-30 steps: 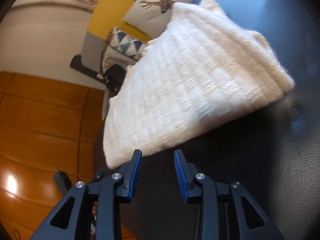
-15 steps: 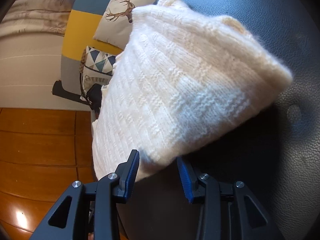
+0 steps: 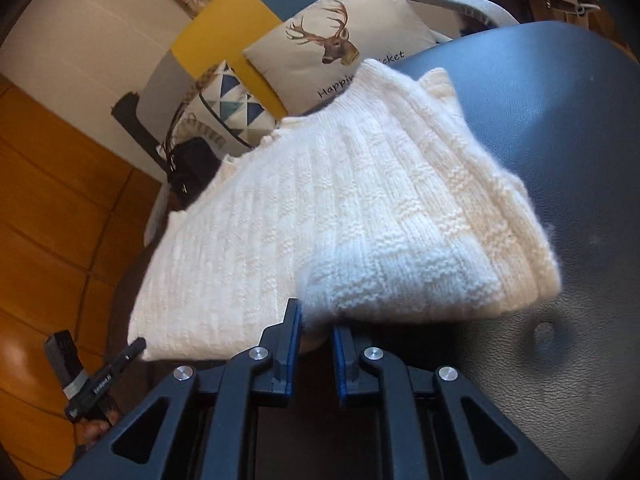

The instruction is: Fold clothes

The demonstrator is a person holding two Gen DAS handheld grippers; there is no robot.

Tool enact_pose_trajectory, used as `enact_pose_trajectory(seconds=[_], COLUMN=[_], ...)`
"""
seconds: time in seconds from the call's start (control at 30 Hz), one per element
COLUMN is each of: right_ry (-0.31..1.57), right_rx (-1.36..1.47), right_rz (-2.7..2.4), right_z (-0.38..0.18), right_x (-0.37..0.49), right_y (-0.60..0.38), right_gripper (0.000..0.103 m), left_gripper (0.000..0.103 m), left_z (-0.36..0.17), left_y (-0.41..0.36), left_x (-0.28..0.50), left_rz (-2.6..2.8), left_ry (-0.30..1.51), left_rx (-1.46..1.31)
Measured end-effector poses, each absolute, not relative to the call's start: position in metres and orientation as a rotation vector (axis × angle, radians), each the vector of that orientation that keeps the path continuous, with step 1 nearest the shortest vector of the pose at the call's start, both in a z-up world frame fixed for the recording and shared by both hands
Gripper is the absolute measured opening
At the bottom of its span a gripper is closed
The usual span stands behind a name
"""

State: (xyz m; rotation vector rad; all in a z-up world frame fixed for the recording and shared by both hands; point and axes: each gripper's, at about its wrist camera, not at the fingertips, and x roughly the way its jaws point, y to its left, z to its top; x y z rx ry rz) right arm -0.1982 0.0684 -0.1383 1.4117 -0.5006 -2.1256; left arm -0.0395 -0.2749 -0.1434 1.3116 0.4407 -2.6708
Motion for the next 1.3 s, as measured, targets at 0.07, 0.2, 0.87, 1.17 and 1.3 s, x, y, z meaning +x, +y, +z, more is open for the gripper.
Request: enact_pose_trajectory(seconds=[0.07,0.2,0.87,1.17,1.3], right_ry=[-0.498,-0.569,0.203,0.123,0.121], right_rx=[1.468,1.493,1.431,1.314,1.235], right_rz=[-2.118,-2.026,-2.284,-2.275,-2.256], right_z=[-0.153,-0.154,-0.138,-0.110,-0.098], right_x=[-0.199,-0.198,-0.208,-0.223,-0.245], right_y=[0.073,0.079,0.049,0.042,0.012], right_gripper=[0.013,0.015,0.026,0.028,0.029], left_gripper=[0.010,0.033,0.033,0.033,0.034], left_z=[-0.146,-0.138,-0.132,-0.105,-0.096], left_y=[-0.273,-0.280,-0.185,-0.206,-0.210], left_x=[-0.041,-0.040,-0.102,-0.105,-0.132], left_rz=[-2.643,-2.559,-2.741,-2.859,-2.846], left_ry=[0.412,0.430,0.134,0.394,0.356], left_rx=[1.324,1.302,1.349,1.214,1.149])
